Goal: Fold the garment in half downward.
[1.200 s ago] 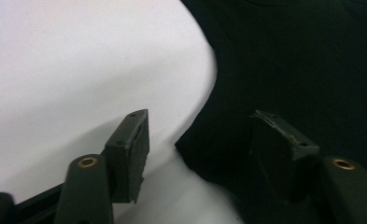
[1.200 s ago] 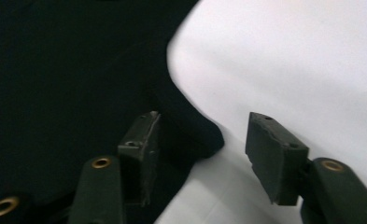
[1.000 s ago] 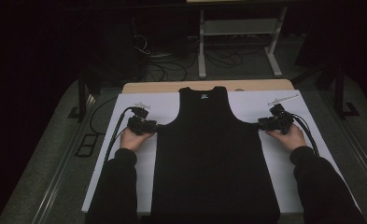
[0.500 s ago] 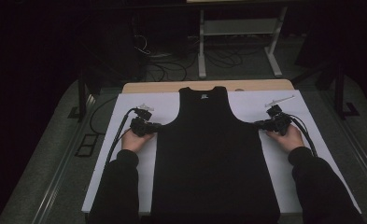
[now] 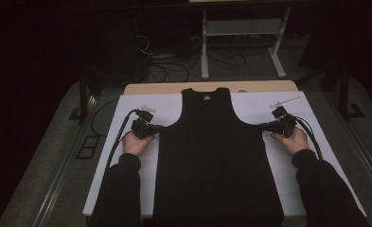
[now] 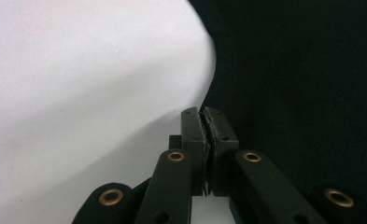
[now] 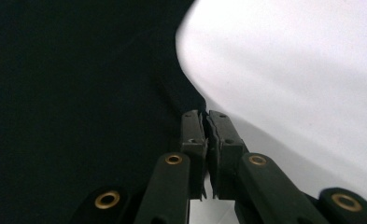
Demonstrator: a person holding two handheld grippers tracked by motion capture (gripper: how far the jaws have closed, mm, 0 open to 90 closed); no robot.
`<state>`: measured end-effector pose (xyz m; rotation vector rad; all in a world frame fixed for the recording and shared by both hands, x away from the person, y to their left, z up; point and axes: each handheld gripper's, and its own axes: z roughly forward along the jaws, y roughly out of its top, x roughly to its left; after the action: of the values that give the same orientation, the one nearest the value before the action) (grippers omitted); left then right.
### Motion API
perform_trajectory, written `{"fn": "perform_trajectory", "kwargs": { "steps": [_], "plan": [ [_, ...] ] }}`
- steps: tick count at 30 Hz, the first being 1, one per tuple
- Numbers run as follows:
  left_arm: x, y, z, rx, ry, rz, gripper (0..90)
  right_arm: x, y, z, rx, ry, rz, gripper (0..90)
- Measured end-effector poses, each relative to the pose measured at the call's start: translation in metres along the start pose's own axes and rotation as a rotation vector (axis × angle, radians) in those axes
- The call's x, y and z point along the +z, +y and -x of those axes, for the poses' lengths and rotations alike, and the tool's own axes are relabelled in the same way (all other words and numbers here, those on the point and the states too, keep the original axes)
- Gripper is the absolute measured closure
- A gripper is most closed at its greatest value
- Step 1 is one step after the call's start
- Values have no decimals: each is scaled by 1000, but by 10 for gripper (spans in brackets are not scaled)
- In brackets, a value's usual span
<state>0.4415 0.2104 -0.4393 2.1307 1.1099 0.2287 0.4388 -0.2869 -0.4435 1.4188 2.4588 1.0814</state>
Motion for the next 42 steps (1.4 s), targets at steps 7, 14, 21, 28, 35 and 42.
{"fn": "perform_trajectory", "kwargs": {
  "steps": [7, 14, 21, 28, 35, 42],
  "plan": [
    [-9, 2, 2, -7, -11, 30, 867, -3, -3, -1, 15, 7, 23, 845],
    [-18, -3, 0, -64, -29, 78, 867, -12, -4, -6, 23, 24, 62, 845],
    [-23, -8, 1, -119, -66, 133, 868, -17, -5, -10, 24, 39, 81, 845],
    [-31, -6, 5, -143, -108, 182, 866, -22, -9, -16, 19, 45, 89, 844],
    [-40, -6, 6, -154, -135, 192, 866, -29, -13, -23, 19, 50, 107, 844],
    [-47, -10, 9, -177, -162, 214, 865, -41, -17, -26, 29, 52, 140, 844]
  ]
}}
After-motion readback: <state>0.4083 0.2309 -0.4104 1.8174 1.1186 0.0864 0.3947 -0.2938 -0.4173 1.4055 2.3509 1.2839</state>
